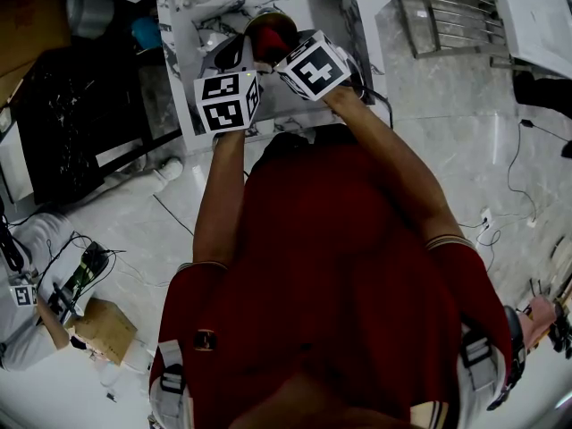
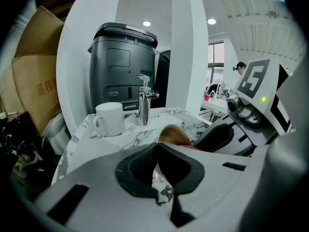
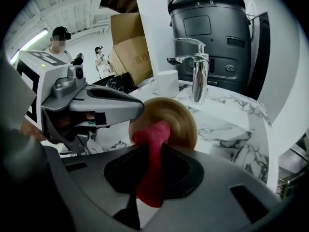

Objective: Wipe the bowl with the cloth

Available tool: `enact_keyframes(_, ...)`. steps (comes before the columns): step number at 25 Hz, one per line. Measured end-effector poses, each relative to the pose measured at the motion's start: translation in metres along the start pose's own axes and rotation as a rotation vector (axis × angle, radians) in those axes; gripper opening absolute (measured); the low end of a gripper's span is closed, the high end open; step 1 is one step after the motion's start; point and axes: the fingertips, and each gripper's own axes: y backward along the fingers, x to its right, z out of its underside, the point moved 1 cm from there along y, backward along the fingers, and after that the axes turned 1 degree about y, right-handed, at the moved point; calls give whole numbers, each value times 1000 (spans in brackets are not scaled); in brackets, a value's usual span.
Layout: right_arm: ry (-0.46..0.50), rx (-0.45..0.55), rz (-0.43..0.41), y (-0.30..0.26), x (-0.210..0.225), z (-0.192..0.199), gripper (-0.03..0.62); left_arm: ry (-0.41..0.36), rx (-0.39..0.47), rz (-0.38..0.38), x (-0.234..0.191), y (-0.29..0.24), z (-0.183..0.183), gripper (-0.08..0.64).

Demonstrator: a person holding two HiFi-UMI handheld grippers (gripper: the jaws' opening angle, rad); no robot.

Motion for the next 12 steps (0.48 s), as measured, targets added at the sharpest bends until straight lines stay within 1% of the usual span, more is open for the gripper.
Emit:
enact_keyframes(4, 0, 43, 10, 3, -1, -8, 72, -7, 5, 3, 1, 2, -3, 12)
enact_keyframes(12, -24, 117, 60, 13, 10, -19, 72, -24, 6, 11, 7, 4, -5, 12)
